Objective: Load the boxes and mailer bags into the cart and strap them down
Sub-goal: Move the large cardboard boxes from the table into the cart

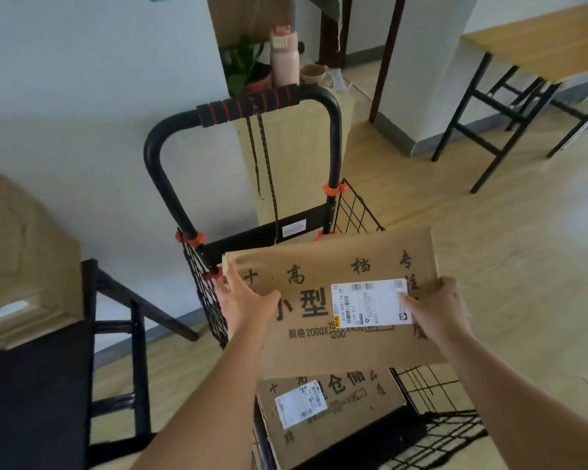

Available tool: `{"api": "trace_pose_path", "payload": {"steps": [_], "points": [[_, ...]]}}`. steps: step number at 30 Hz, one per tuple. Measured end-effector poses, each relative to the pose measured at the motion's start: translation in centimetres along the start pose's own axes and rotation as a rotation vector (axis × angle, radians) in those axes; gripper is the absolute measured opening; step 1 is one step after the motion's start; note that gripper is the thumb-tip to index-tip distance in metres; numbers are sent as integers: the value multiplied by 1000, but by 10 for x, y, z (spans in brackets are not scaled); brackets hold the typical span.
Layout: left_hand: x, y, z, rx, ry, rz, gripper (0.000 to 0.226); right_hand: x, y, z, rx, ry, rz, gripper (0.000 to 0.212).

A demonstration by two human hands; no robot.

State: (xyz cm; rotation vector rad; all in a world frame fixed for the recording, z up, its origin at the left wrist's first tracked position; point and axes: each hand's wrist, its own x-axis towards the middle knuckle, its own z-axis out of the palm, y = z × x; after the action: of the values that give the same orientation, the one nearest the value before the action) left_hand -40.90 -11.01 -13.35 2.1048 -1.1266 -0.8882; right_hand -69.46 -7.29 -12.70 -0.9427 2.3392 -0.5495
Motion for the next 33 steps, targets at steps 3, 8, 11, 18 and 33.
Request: {"api": "trace_pose_path", "payload": {"steps": [3,8,11,18,33], "points": [[9,-13,4,17,66,-57,103,21,-12,17,-38,-66,-54,65],[17,-30,20,44,148,-183,105,58,-27,42,-101,-176,-145,57],[25,-41,32,29,203,-191,108,79,-27,58,-81,-234,-177,49],[61,-69,64,-61,190,-203,112,116,-8,109,-34,-375,-140,51],[144,-172,137,34,154,-254,113,185,32,237,-134,-309,-83,58]]}}
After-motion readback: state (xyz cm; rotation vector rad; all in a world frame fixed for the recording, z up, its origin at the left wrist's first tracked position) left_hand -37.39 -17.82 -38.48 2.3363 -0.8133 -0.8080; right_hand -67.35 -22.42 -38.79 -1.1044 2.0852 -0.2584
